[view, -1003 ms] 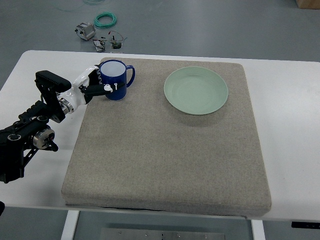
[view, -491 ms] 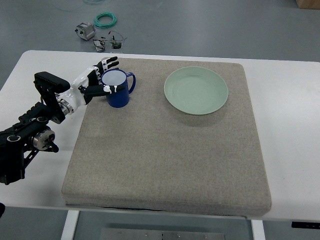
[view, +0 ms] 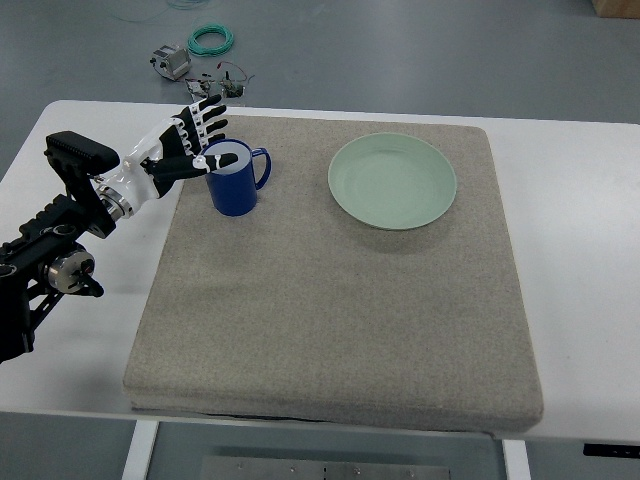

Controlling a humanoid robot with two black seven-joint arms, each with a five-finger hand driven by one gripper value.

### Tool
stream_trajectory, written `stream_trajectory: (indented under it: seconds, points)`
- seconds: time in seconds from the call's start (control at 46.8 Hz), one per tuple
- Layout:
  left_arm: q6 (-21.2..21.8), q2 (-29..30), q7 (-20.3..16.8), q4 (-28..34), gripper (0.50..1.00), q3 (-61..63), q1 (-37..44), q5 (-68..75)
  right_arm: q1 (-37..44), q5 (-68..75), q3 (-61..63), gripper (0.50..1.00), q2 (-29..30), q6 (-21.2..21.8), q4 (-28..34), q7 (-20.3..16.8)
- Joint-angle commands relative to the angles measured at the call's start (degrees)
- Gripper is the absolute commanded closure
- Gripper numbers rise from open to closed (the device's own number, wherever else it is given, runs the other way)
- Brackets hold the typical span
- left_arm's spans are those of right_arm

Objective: Place cup left of plate with left hand

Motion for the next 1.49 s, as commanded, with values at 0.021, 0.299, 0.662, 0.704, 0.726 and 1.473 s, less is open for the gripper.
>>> stream_trajectory:
  seconds: [0.021,0.299,0.662,0.704,0.726,1.473]
  points:
    - [-0.26,1.18,0.03,-1.32,0.508,-1.21,-0.09,-0.52,0.0,0.0,-0.03,0.566,0.0,0.0,0.0,0.0]
    - [-0.53,2.59,-0.06,-4.57,0.506,-7.54,-0.7,-0.96,0.0,0.0,-0.03,0.566,0.0,0.0,0.0,0.0]
    - [0.09,1.19,1.26,-1.86,0.508,-9.83,-9.75,-19.84,0.0,0.0,-0.03,0.566,0.0,0.0,0.0,0.0]
    - [0.53,0.22,1.35,-0.63,0.508,-9.66,-10.89,-22.48,0.0,0.0,-0.03,0.566,0.0,0.0,0.0,0.0]
    - [0.79,-0.39,1.35,-0.01,0.508,-9.57,-11.51,-23.28,0.0,0.0,-0.03,0.566,0.0,0.0,0.0,0.0]
    - [9.93,-7.78,9.87,5.97,0.508,-9.65,-14.94,-42.09,0.0,0.0,-0.03,0.566,0.0,0.0,0.0,0.0]
